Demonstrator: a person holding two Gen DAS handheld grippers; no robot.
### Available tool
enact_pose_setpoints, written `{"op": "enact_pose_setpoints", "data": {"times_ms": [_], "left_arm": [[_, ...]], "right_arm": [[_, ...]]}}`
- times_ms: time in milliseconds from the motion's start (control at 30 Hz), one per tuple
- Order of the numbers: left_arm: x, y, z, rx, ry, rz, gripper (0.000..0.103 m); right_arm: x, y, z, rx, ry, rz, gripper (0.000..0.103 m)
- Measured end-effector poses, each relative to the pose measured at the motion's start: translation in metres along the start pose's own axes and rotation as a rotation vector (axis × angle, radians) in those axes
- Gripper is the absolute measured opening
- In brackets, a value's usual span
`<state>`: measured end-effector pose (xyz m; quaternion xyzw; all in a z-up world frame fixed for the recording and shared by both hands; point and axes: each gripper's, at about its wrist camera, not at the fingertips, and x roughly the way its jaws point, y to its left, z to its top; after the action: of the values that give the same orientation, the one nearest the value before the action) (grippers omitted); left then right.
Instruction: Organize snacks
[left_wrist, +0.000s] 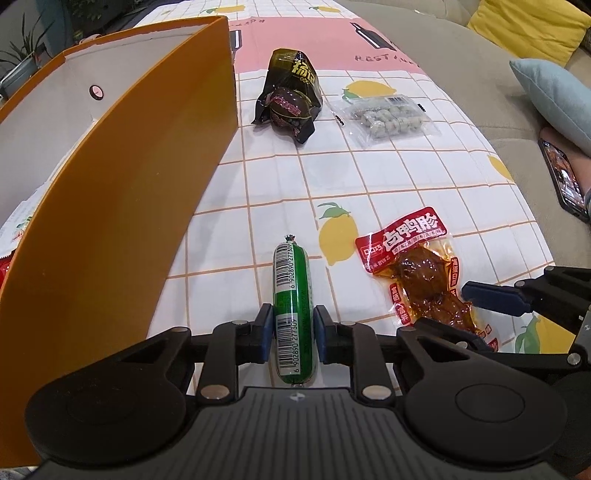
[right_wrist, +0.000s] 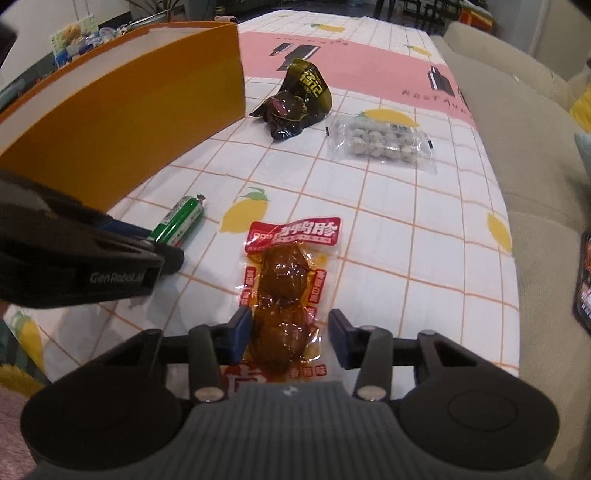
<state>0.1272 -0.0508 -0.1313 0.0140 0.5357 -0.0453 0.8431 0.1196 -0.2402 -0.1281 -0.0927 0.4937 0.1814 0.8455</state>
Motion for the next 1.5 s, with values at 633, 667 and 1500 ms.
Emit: {"op": "enact_pose_setpoints", "data": {"times_ms": [633, 667, 1500], "left_arm": [[-0.001, 0.007, 0.002, -0.062, 0.008, -0.055, 0.024], [-0.001, 0.007, 0.002, -0.066, 0.008, -0.057, 0.024], [-0.033, 0.008, 0.016, -0.122, -0.066, -0.123, 0.024]], "right_arm": [[-0.026, 0.007, 0.01, -0.023, -0.139, 0.041, 0.032], [-0.025, 0.005, 0.011, -0.006, -0.136, 0.055, 0.032], [-0.046, -0.011, 0.032, 0.091, -0.227, 0.036, 0.0]]}}
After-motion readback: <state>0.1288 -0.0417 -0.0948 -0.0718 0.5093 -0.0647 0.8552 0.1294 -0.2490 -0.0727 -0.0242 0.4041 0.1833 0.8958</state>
